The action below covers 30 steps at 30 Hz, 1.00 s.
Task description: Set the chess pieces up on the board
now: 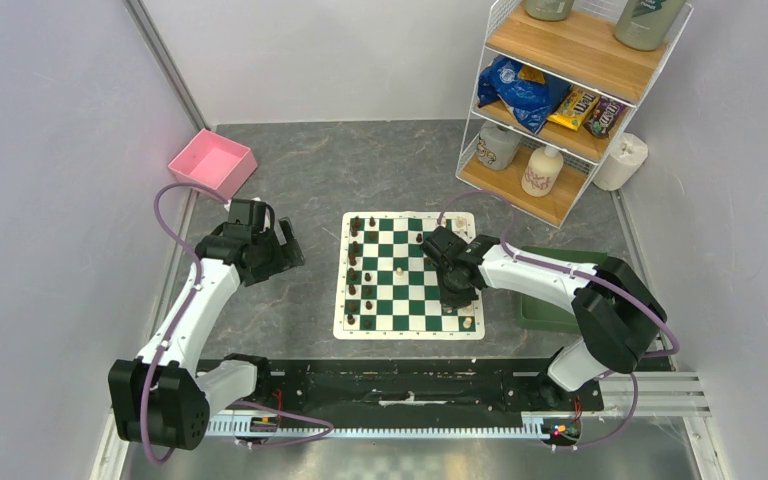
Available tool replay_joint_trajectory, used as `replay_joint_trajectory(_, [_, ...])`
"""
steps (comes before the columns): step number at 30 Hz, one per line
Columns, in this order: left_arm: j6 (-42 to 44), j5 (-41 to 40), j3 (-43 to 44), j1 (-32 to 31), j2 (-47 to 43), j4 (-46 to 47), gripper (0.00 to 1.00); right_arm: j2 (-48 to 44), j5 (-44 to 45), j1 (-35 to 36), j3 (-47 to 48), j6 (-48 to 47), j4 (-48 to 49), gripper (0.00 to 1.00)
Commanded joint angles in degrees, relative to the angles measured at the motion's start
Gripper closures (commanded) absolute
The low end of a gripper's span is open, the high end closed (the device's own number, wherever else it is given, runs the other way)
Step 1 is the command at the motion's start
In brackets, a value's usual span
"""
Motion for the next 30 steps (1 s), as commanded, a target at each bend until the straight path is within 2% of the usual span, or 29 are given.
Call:
replay_joint_trajectory(1, [1.0,0.8,2.2,0.2,0.1,0.1,0.04,-2.1,1.8,-0.2,1.0,-0.3,-0.9,0.81])
replay_joint_trajectory(6, [1.0,0.8,2.2,0.2,0.2,0.1,0.04,-0.7,1.8,-0.2,1.0,-0.4,-0.4,0.8])
replay_joint_trajectory(14, [1.0,0.8,2.2,0.2,0.1,0.1,0.04,-0.4,1.9,-0.2,0.9,-0.5,0.3,0.73])
replay_joint_trajectory(22, [1.0,0.8,2.1,0.2,0.2,0.1,0.04,-1.2,1.7,-0.2,1.3,-0.4,0.3,0.7])
replay_joint_trajectory(30, [1.0,0.8,2.2,0.2,0.1,0.1,0.04,-2.5,2.1,-0.2,3.6,-2.0,-1.2,0.61])
